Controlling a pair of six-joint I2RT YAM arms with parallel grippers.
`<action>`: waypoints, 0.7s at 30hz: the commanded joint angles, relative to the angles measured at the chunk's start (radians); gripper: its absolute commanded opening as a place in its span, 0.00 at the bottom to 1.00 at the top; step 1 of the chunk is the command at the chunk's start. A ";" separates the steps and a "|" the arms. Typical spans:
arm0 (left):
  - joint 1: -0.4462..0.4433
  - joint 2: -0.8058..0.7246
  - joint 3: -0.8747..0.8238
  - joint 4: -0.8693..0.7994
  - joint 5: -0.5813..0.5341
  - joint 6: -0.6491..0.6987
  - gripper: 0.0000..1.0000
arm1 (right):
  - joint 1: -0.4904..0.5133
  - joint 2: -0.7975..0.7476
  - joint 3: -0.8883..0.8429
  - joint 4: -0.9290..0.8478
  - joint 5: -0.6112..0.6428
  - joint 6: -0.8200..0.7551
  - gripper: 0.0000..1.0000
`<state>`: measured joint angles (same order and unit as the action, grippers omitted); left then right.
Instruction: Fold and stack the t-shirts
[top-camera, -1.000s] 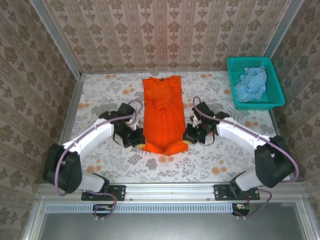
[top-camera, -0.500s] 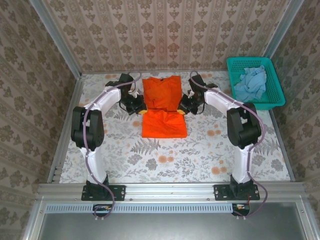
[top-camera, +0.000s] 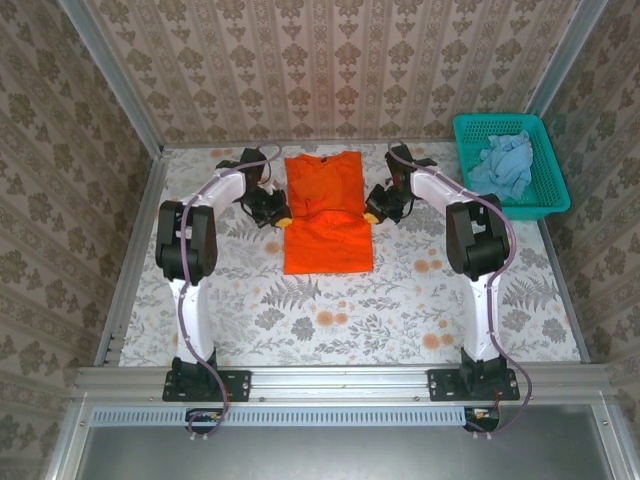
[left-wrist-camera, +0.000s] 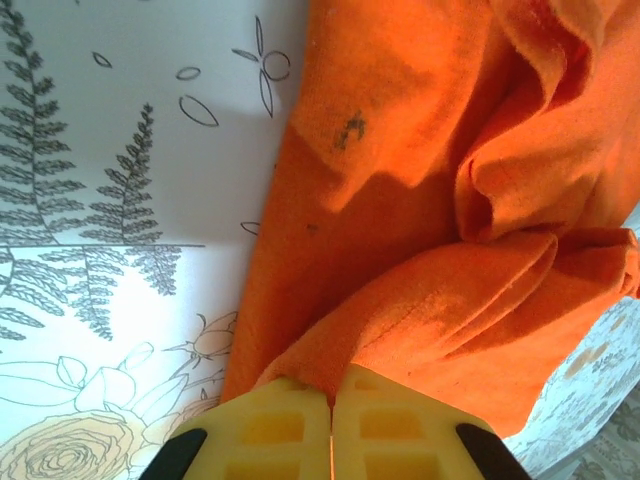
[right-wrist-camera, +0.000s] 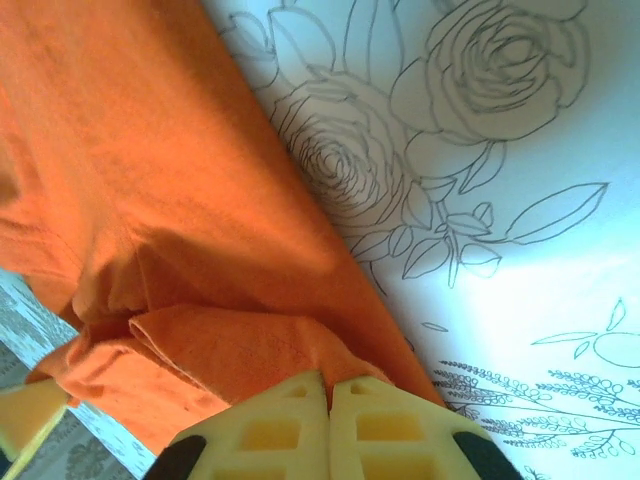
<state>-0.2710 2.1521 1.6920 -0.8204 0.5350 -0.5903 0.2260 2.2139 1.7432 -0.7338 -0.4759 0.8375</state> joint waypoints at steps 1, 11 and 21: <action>0.024 0.009 0.018 0.024 -0.023 -0.045 0.08 | -0.010 0.030 0.022 -0.013 -0.003 0.037 0.17; 0.047 -0.129 -0.003 0.021 -0.149 -0.061 0.46 | -0.050 -0.111 -0.086 0.046 0.015 0.037 0.60; -0.132 -0.310 -0.274 0.079 0.035 0.073 0.33 | 0.137 -0.351 -0.453 0.185 -0.105 0.045 0.24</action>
<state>-0.3355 1.8145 1.4895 -0.7288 0.4767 -0.5919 0.2947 1.8820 1.3605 -0.5770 -0.5339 0.8703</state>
